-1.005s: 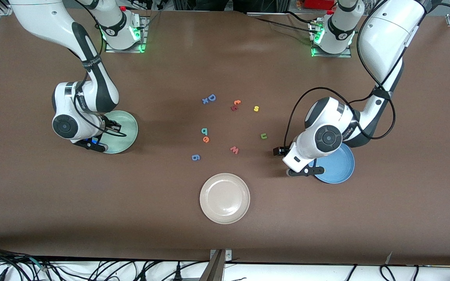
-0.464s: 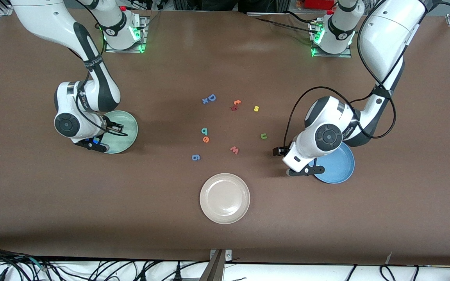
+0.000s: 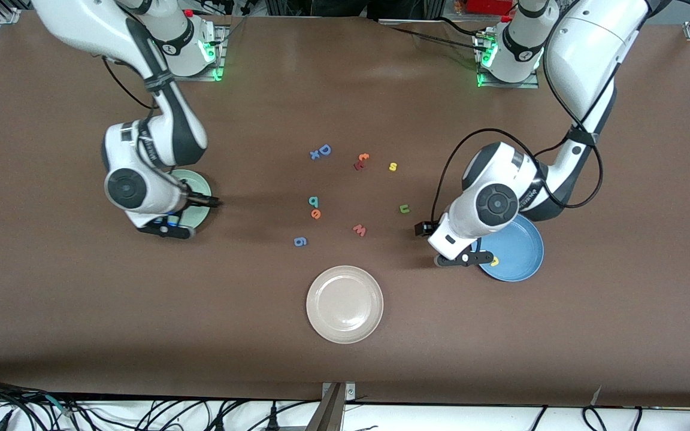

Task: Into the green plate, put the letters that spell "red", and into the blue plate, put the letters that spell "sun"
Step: 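Move both grippers back over the remaining letters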

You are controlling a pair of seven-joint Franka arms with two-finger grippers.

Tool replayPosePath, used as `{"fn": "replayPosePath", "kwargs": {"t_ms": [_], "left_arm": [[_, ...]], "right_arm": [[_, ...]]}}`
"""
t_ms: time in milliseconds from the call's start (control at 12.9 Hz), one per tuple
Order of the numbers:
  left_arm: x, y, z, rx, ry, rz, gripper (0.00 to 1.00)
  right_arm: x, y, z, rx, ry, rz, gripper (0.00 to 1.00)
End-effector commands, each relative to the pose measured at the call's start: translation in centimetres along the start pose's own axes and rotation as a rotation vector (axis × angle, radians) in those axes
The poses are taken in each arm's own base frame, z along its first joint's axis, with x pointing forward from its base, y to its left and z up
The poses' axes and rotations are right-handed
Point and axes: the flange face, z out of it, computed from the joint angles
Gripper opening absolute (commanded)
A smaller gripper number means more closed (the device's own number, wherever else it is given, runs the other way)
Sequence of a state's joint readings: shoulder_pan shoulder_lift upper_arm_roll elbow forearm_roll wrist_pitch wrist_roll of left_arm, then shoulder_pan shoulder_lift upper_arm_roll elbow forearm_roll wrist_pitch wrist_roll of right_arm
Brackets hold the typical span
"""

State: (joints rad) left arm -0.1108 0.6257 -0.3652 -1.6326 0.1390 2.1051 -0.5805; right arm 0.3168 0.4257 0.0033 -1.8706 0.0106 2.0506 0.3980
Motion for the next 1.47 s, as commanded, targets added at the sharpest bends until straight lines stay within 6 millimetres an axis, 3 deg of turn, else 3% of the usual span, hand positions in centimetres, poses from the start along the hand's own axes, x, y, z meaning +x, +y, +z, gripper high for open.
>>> {"fn": "replayPosePath", "kwargs": {"t_ms": [0, 77, 232, 387, 541, 619, 773, 851, 928, 1005, 1392], "left_arm": [[-3.3, -1.3, -0.1, 0.031, 0.073, 0.023, 1.00], [-4.2, -1.1, 0.3, 0.024, 0.099, 0.037, 1.00], [-6.1, -0.5, 2.2, 0.012, 0.125, 0.055, 1.00], [-6.6, 0.5, 4.1, -0.005, 0.121, 0.036, 1.00], [-7.0, 1.8, 6.2, -0.032, 0.123, -0.048, 1.00], [-7.2, 2.3, 6.6, -0.038, 0.123, -0.068, 1.00], [-7.6, 2.7, 7.5, -0.036, 0.110, -0.102, 1.00], [-7.6, 2.8, 8.1, -0.037, 0.103, -0.137, 1.00], [-7.6, 2.9, 8.4, -0.037, 0.098, -0.159, 1.00], [-7.7, 3.2, 8.9, -0.042, 0.098, -0.174, 0.99], [-8.6, 4.6, 11.0, -0.056, 0.090, -0.211, 0.99]], "right_arm": [[0.6, -5.4, -2.1, 0.019, 0.044, -0.065, 1.00], [0.2, -8.3, -1.9, 0.016, 0.054, -0.105, 1.00], [1.6, -10.8, -0.9, 0.020, 0.065, -0.127, 1.00], [2.0, -14.1, 0.6, 0.032, 0.077, -0.174, 1.00], [0.8, -19.5, 2.3, 0.079, 0.183, -0.233, 1.00], [0.7, -20.8, 3.4, 0.105, 0.220, -0.207, 0.99], [-0.4, -23.6, 4.9, 0.148, 0.267, -0.149, 0.88], [-1.3, -24.8, 5.0, 0.157, 0.272, -0.154, 0.73], [-2.2, -25.7, 5.2, 0.155, 0.268, -0.156, 0.64], [-2.8, -26.2, 5.5, 0.150, 0.262, -0.159, 0.61], [-3.5, -25.5, 7.4, 0.088, 0.205, -0.178, 0.60]]}}
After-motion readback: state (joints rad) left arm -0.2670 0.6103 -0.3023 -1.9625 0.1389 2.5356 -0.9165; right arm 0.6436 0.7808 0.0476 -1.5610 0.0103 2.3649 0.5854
